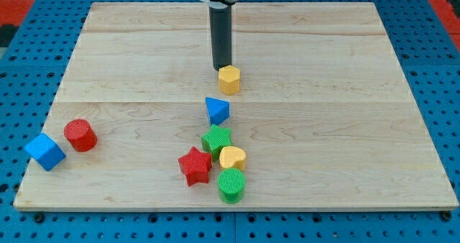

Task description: Move the yellow hexagon into the blue triangle

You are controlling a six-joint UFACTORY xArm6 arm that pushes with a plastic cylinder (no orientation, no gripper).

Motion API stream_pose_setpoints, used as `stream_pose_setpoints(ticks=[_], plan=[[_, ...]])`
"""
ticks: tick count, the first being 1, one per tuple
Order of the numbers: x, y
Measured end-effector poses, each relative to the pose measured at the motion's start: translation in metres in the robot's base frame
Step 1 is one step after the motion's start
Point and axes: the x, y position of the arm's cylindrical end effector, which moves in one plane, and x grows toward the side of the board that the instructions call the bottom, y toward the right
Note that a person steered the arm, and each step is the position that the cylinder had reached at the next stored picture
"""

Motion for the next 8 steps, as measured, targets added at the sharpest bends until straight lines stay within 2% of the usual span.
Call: stream_pose_setpoints(ticks=[1,2,3,4,5,7,8], plan=[[-0.009,0.040],[0.017,0.024],[0.025,-0.023],[0.038,-0.037],[0.037,-0.029],[0.080,-0.029],[0.080,-0.029]])
